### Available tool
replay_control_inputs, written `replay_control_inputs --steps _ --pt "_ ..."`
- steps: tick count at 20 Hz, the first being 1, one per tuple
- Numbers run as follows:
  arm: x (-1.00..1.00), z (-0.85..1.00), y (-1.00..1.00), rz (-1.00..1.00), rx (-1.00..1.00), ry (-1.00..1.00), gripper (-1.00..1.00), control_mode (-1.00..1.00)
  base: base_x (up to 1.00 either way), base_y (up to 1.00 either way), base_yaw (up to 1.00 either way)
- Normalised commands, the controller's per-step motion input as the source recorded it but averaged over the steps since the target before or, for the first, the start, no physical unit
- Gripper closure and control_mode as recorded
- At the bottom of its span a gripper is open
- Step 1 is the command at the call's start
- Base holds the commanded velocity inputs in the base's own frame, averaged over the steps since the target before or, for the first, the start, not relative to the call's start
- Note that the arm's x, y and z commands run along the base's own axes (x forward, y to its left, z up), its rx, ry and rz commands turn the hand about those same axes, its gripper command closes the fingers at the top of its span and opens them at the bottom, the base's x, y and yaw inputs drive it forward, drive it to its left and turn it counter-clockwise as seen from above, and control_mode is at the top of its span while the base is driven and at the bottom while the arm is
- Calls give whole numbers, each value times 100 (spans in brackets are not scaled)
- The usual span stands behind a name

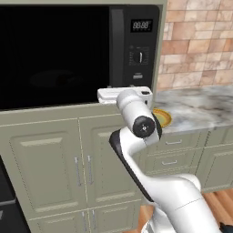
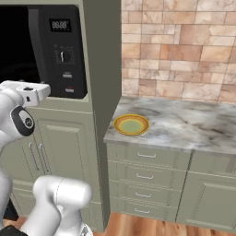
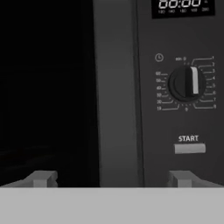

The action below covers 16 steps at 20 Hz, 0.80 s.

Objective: Pick the chicken drumstick from the counter and place it in the microwave. Then turn on the microwave.

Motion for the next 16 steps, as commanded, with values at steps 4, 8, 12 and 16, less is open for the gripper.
replay_control_inputs --steps 4,8,12,16 --pt "-51 2 -11 0 4 0 -100 -100 0 0 0" --pt "-49 0 -19 0 6 -1 -100 -100 0 0 0" --pt "-30 0 -23 0 3 -2 -100 -100 0 0 0" --pt "-20 1 -25 0 0 0 -100 -100 0 0 0"
